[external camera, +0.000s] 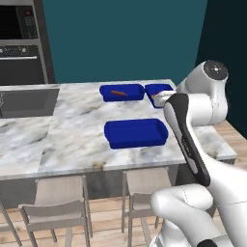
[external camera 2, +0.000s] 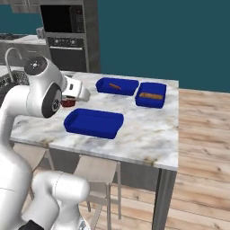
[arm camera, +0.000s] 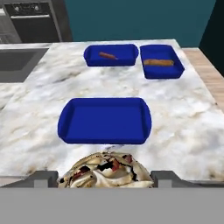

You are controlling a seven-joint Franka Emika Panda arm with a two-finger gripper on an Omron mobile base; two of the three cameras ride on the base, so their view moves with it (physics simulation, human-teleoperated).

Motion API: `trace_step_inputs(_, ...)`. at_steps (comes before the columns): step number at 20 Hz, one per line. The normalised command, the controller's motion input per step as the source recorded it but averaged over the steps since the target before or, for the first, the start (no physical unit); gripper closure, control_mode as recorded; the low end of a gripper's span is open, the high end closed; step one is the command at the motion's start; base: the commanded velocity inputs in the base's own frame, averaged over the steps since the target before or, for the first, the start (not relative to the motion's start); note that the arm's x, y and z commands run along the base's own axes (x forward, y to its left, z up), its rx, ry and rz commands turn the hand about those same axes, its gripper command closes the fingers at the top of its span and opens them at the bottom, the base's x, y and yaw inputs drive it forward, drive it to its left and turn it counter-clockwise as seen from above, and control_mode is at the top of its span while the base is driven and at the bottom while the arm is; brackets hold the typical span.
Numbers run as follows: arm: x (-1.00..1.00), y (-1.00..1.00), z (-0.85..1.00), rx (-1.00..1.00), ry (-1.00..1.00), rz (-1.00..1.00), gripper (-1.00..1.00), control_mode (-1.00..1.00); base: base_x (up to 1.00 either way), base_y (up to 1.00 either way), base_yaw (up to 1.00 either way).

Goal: Take the cupcakes from the fridge and place them on the empty tray on the dining counter.

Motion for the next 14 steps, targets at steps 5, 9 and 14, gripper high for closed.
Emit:
trace_step_inputs(5,0.93,0.08,-0.52,0.01,0.21,0.19,1.00,-1.00,0.00,0.00,0.00)
trace_step_inputs(9,0.81,0.27,-0.63,0.02,0.06,0.20,1.00,-1.00,0.00,0.00,0.00)
trace_step_inputs(14,0.76,0.17,-0.63,0.07,0.05,0.26,1.00,-1.00,0.00,0.00,0.00)
